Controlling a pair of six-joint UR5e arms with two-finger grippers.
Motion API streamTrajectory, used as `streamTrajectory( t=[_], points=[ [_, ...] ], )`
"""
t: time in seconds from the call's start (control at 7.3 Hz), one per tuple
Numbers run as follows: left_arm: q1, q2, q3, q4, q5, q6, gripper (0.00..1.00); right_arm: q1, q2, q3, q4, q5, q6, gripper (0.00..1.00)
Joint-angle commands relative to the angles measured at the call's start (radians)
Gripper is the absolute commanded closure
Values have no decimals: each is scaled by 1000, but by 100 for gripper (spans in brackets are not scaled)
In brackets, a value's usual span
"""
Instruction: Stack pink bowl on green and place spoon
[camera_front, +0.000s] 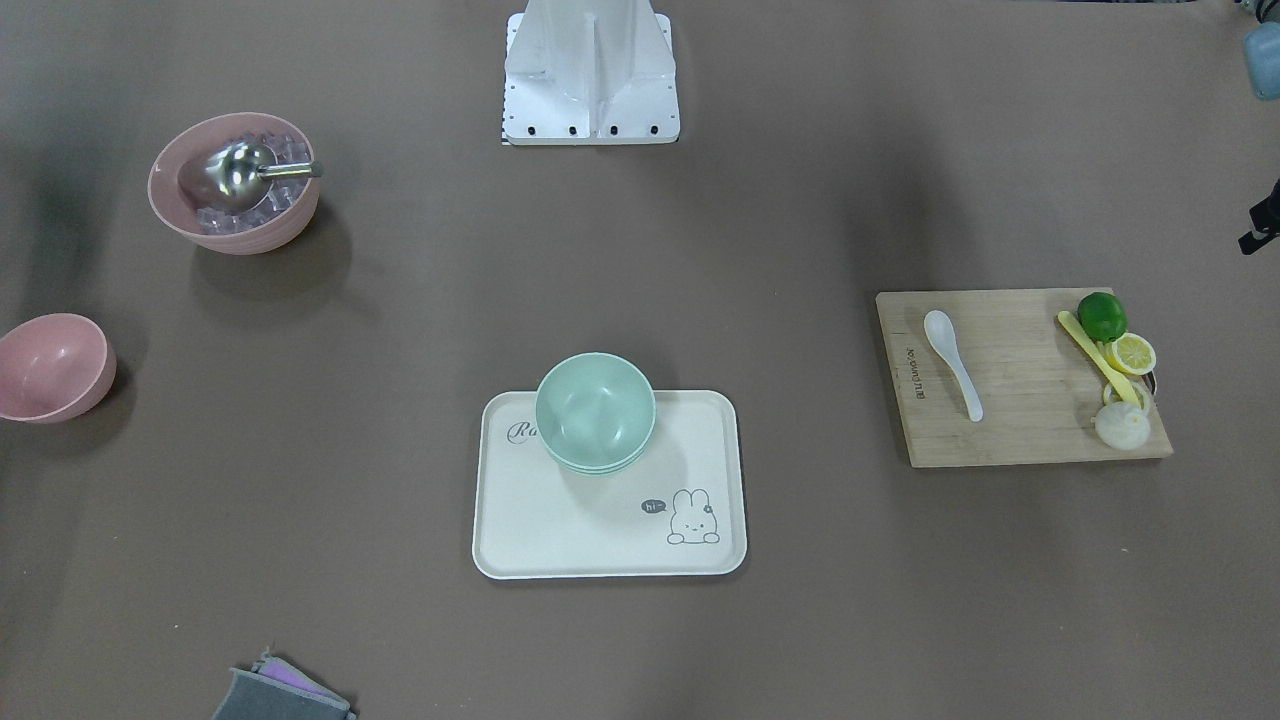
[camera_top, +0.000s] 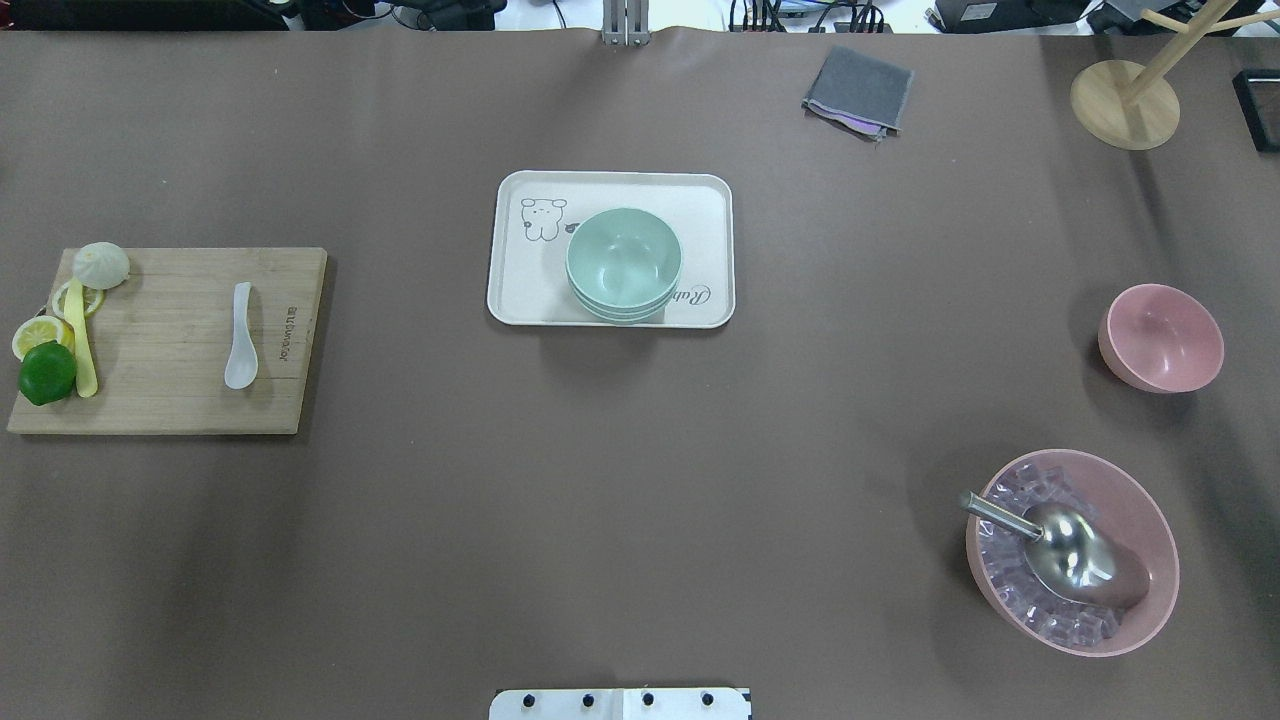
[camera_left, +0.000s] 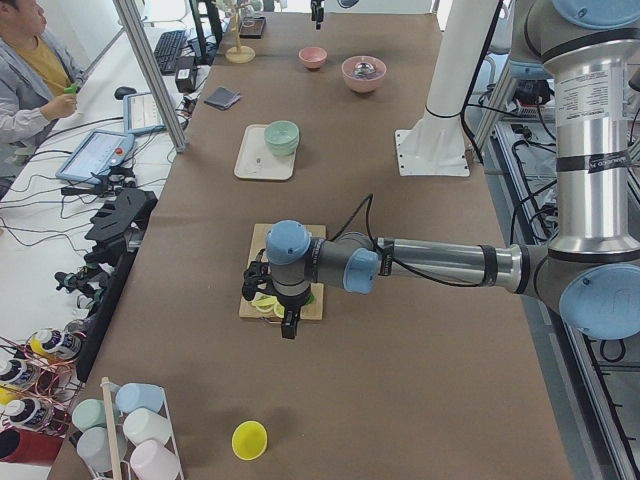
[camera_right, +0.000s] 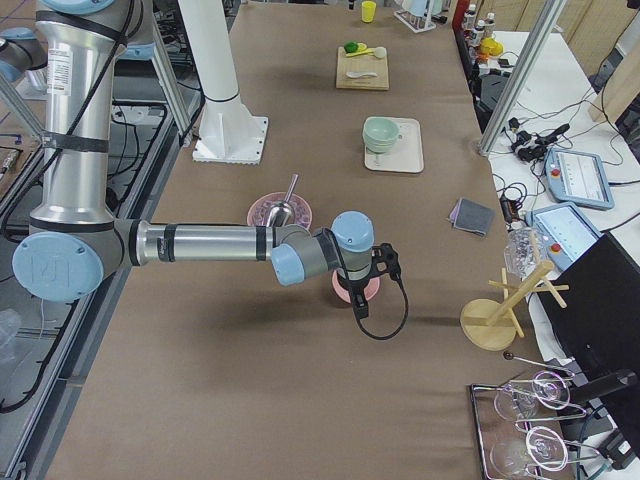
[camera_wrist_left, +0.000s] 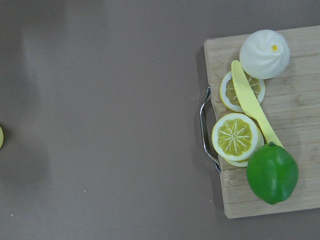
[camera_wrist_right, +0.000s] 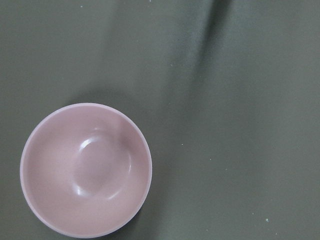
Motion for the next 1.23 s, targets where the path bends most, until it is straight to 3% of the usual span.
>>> streamTrajectory(
  t=[0.0, 0.55, 0.82, 1.1],
  points=[
    [0, 2, -13, -2, 3, 0, 2, 1, -7, 4, 2, 2, 6, 0],
    [-2, 15, -4, -5, 2, 5, 2, -1, 14, 8, -15, 13, 63, 0],
    [-2, 17, -10, -5, 2, 3, 2, 12, 92, 13, -174, 14, 48, 0],
    [-2, 20, -2, -5, 2, 8, 2, 24, 123, 14, -253, 10, 44, 0]
  ],
)
